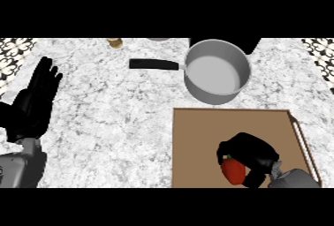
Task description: Pick the bell pepper from the tray and place it in the pot
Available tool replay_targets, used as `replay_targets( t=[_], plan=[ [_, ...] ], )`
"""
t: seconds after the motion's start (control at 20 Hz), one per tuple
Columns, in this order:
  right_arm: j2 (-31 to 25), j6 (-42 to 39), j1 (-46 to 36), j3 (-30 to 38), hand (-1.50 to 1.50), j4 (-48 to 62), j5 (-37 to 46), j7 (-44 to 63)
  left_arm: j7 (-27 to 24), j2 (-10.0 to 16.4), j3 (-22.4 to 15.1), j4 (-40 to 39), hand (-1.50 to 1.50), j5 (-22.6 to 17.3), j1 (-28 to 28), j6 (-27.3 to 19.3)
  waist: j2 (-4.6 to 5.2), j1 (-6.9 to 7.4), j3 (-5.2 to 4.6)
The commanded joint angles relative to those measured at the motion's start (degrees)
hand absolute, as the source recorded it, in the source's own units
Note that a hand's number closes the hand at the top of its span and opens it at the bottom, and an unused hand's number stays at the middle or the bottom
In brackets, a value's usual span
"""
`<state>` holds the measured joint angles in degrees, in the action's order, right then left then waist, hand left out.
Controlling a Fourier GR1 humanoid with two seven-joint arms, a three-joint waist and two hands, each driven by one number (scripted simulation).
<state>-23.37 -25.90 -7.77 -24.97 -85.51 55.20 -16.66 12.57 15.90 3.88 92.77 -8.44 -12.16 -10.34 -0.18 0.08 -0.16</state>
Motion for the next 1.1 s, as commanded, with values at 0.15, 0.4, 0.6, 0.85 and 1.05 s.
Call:
replay_targets(
  t=[0.15,0.4,0.6,0.85,1.05],
  plan=[
    [2.73,0.87,-0.48,-0.29,1.50,3.57,4.35,-2.94,0.14,-1.60,-0.34,3.89,0.00,1.88,4.97,1.51,0.15,0.14,0.16],
    [22.84,0.70,-5.71,-5.97,1.50,2.74,2.10,28.10,0.52,-1.11,-0.52,-0.15,0.00,0.97,-1.40,1.25,0.91,2.55,0.06],
    [23.17,7.78,-7.77,-9.24,1.50,2.90,-1.47,39.09,0.60,-1.86,-1.67,0.25,0.00,1.26,-2.39,1.24,0.91,4.33,0.22],
    [23.31,17.72,-13.15,-14.62,1.50,2.30,-5.88,51.84,-0.16,-3.43,-3.21,-0.39,0.00,1.80,-2.43,1.03,0.89,6.15,0.22],
    [23.35,30.44,-18.70,-15.23,1.50,-1.38,-5.05,61.04,1.06,-2.69,-3.05,-0.85,0.00,1.07,-2.30,2.15,0.15,6.02,0.23]
  ],
)
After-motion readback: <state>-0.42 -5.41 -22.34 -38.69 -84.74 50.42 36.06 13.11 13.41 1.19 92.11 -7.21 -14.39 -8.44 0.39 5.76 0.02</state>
